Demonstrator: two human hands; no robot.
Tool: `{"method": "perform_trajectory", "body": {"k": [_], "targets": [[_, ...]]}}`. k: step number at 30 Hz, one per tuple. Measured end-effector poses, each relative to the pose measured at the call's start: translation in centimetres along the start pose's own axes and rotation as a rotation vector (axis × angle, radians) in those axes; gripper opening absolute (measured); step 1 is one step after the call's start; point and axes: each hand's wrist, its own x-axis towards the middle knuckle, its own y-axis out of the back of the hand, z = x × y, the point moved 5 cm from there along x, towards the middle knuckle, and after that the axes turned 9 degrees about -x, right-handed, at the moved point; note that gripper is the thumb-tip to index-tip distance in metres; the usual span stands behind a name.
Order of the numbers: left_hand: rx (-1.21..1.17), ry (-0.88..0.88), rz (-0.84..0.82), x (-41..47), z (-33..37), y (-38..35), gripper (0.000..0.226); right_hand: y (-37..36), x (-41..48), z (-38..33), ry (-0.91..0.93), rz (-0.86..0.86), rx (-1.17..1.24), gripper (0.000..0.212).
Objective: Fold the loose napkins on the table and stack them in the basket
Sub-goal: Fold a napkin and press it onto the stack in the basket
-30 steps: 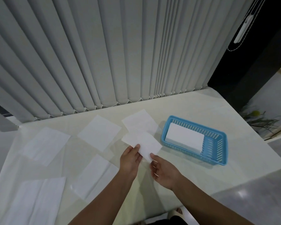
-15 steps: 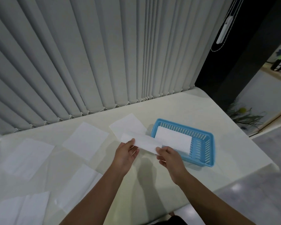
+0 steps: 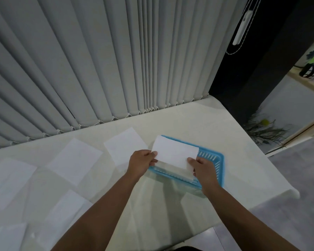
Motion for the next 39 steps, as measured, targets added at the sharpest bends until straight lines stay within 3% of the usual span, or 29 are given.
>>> {"method": "perform_trajectory", "body": {"k": [2, 5, 7, 13, 19, 30, 36, 39], "targets": [[0.203, -0.068, 0.02, 0.9, 0.2, -0.4, 0.026, 0.5, 1.0, 0.5, 0.003, -0.001, -0.014, 0.027], [0.307, -0.12, 0.099, 2.2, -0.1, -0.4, 0.012, 1.0, 1.9, 1.0, 0.013, 0.001, -0.067, 0.031], [0.435, -0.142, 0.159, 2.6, -0.7, -0.1, 0.015, 1.0, 2.1, 1.7, -0.002, 0.009, -0.116, 0.035], [0.657, -0.16, 0.082, 3.8, -1.9, -0.7, 0.029, 1.0, 2.0, 2.5, -0.031, 0.027, -0.121, 0.026], [0.845, -0.297, 0.083, 3.5, -1.9, -1.9, 0.034, 0.7, 1.4, 2.9, -0.057, 0.03, -0.085, 0.02], [0.875, -0.315, 0.031, 3.8, -2.8, -1.8, 0.036, 0.7, 1.3, 3.0, -0.051, 0.026, -0.118, 0.032], [0.879, -0.337, 0.025, 4.1, -3.1, -1.9, 0.035, 0.1, 1.6, 3.0, -0.06, 0.038, -0.14, 0.028], [0.889, -0.35, 0.024, 4.2, -3.2, -1.9, 0.034, 0.3, 1.6, 2.9, -0.055, 0.083, -0.211, 0.014]]}}
